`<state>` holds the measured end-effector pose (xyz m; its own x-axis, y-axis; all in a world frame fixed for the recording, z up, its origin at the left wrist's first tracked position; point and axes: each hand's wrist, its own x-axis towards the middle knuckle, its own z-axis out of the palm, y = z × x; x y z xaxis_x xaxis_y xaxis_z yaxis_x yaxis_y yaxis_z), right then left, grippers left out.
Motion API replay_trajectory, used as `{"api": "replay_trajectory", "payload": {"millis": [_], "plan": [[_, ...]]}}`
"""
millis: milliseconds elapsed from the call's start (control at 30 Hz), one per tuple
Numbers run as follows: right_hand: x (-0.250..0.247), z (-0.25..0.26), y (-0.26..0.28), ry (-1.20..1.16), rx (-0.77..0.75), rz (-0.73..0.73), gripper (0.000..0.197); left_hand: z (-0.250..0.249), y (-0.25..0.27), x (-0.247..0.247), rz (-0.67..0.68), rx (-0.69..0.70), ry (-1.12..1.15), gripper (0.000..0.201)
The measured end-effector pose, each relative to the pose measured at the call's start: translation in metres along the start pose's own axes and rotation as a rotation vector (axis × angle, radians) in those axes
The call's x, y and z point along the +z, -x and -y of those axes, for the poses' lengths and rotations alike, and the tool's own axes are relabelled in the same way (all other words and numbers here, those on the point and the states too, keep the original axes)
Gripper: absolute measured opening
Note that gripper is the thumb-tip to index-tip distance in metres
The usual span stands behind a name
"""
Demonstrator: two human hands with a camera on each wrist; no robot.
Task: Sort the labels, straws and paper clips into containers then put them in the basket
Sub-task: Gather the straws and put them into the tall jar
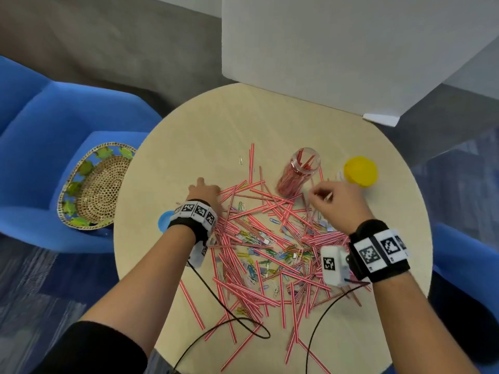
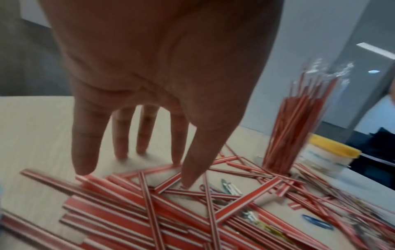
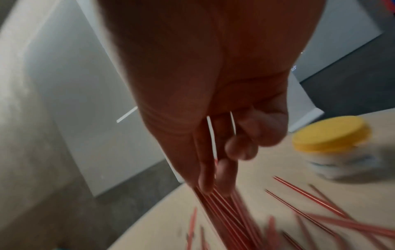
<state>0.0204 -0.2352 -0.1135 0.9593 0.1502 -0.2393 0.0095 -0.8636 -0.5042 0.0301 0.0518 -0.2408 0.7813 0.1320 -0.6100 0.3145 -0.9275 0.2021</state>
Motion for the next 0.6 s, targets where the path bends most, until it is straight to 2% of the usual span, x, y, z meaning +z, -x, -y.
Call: {"api": "replay_trajectory", "payload": {"millis": [67,133,233,333,433,600], "plan": [[0.021,-0.017,0.015,0.054,0.083,0.166,0.009,-0.001,0.009,0.004,0.066,0.059,-0.038,0.051],[0.043,-0.028,0.028,0.083,0.137,0.265,0.014,-0.001,0.019,0.009,0.102,0.1,-0.103,0.055],[0.077,-0.025,0.053,0.087,0.155,0.394,0.012,-0.006,0.032,0.016,0.065,0.165,-0.269,0.056],[0.112,-0.008,0.077,-0.005,0.124,0.503,0.016,-0.01,0.037,0.02,0.024,0.247,-0.41,0.041],[0.146,0.01,0.087,-0.035,0.086,0.507,0.029,-0.013,0.038,0.025,0.001,0.33,-0.505,0.023],[0.194,0.037,0.087,0.059,0.102,0.353,0.071,-0.012,0.037,0.031,-0.022,0.437,-0.549,0.02]]}}
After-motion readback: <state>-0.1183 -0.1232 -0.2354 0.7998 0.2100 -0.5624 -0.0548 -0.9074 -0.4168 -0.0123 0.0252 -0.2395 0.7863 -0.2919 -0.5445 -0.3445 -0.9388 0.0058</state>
